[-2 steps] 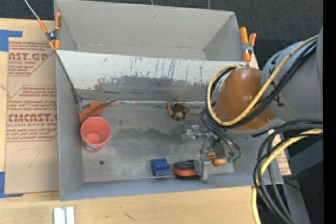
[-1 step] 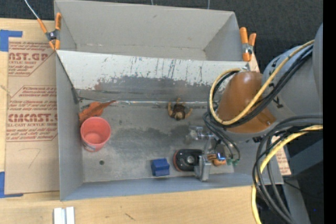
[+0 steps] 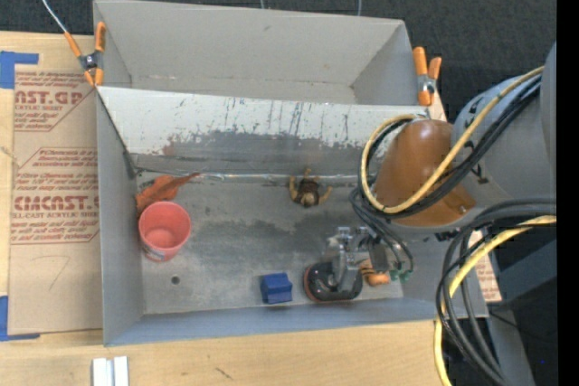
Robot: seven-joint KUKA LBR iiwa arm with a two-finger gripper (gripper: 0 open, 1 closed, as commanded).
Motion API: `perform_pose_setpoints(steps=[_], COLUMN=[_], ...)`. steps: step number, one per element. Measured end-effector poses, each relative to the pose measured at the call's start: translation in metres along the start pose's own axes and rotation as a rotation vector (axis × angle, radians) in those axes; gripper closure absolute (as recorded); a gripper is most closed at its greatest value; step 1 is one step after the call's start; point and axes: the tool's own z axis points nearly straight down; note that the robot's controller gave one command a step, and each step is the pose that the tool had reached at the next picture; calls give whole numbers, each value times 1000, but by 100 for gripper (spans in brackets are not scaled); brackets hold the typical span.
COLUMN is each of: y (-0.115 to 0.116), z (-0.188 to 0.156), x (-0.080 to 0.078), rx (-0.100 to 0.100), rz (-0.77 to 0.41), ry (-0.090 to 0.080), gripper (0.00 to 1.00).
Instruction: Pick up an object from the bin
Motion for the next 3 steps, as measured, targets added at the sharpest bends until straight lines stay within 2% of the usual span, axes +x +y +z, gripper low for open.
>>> perform_pose_setpoints(steps=[1, 2, 3], y=[-7, 50, 89], z=[2, 2, -1], x=[-50, -49, -86], rx=[1, -3, -4], rz=[-272, -196, -438], ry=[-6, -9, -15], gripper=[100, 100, 100])
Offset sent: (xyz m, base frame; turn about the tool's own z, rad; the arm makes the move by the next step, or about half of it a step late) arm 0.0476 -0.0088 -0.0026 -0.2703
